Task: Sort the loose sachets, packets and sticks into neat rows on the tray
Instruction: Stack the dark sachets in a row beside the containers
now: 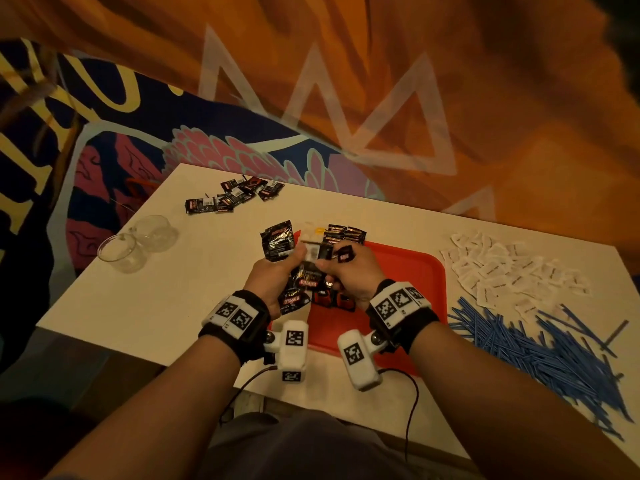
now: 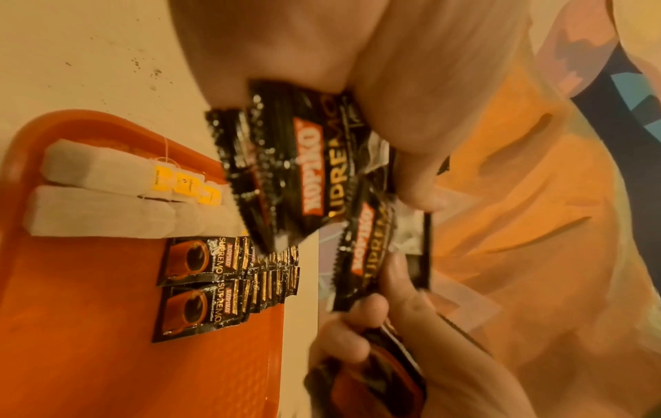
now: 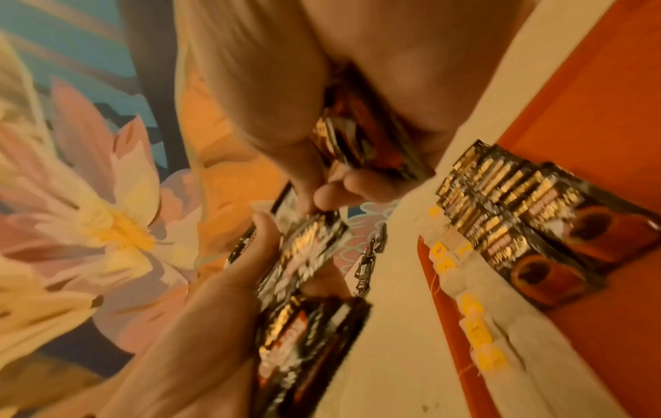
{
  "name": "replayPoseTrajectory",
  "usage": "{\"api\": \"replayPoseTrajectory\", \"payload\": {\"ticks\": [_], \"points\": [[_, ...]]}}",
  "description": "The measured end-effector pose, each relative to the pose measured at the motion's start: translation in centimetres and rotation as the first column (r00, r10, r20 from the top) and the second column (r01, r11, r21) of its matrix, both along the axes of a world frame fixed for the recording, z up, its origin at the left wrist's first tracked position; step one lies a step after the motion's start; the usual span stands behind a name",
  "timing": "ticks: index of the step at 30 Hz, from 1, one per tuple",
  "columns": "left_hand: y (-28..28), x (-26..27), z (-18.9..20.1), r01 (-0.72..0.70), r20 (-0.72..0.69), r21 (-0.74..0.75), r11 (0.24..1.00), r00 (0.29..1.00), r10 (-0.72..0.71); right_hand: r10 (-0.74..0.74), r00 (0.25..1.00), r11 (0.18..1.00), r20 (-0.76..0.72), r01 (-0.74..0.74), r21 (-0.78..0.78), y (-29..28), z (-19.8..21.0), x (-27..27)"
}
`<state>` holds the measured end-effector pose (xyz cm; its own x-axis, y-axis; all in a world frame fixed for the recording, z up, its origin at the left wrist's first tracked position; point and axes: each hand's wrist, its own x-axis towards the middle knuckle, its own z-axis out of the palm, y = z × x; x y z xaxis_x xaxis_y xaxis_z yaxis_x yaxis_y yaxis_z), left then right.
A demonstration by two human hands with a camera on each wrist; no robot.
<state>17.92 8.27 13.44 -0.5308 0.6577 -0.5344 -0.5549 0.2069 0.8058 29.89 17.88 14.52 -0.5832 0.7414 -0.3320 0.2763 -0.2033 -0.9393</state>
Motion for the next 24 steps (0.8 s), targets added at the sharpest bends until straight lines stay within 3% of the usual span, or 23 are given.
{"api": "replayPoseTrajectory", "payload": {"ticks": [3, 5, 7, 9, 10, 11, 13, 15, 16, 17, 19, 24], "points": [[-0.2, -0.3, 0.1, -0.015, 0.21, 0.01, 1.0, 0.978, 0.013, -0.148, 0.988, 0.909, -0.041, 0.152, 0.387, 0.7, 0.1, 0.0], [-0.4, -0.6, -0.1, -0.013, 0.304, 0.07, 0.997, 0.953, -0.009, -0.02, 0.997, 0.769, -0.075, 0.064, 0.636, 0.4, 0.5, 0.1], [-0.5, -0.6, 0.2, -0.022, 0.346, 0.132, 0.991, 0.938, -0.025, 0.204, 0.979, 0.554, -0.004, -0.112, 0.825, 0.0, 0.0, 0.2], [-0.8, -0.7, 0.6, -0.021, 0.377, 0.123, 0.992, 0.926, -0.027, 0.338, 0.932, 0.37, 0.133, -0.262, 0.892, -0.4, -1.0, 0.3], [-0.9, -0.8, 0.7, -0.011, 0.368, 0.109, 0.994, 0.929, -0.03, 0.351, 0.92, 0.344, 0.172, -0.298, 0.891, -0.6, -1.4, 0.3], [-0.9, -1.0, 0.6, -0.005, 0.332, 0.083, 0.997, 0.943, -0.023, 0.343, 0.925, 0.373, 0.165, -0.296, 0.879, -0.7, -1.8, 0.4], [-1.0, -1.4, 0.2, -0.023, 0.238, 0.04, 0.999, 0.971, 0.013, 0.245, 0.967, 0.6, 0.073, -0.21, 0.772, -1.1, -1.9, 0.4], [-1.0, -1.7, -0.1, -0.039, 0.188, 0.031, 0.999, 0.982, 0.033, 0.057, 0.997, 0.89, -0.06, -0.024, 0.456, -1.4, -1.6, 0.0], [-1.0, -1.8, -0.2, -0.037, 0.178, 0.036, 0.999, 0.984, 0.03, -0.036, 0.993, 0.969, -0.116, 0.063, 0.238, -1.4, -1.3, -0.4], [-1.0, -1.8, -0.3, -0.031, 0.173, 0.05, 0.998, 0.985, 0.022, -0.086, 0.987, 0.995, -0.138, 0.091, 0.031, -1.4, -0.9, -0.7], [-0.9, -1.8, -0.1, -0.019, 0.182, 0.095, 0.995, 0.983, 0.002, -0.065, 0.993, 0.984, -0.094, 0.048, -0.175, -1.6, -0.4, -1.6], [-0.7, -3.0, 0.2, -0.009, 0.27, 0.162, 0.987, 0.962, -0.035, -0.106, 0.986, 0.957, -0.127, 0.066, -0.284, -1.8, -0.6, -3.8]]}}
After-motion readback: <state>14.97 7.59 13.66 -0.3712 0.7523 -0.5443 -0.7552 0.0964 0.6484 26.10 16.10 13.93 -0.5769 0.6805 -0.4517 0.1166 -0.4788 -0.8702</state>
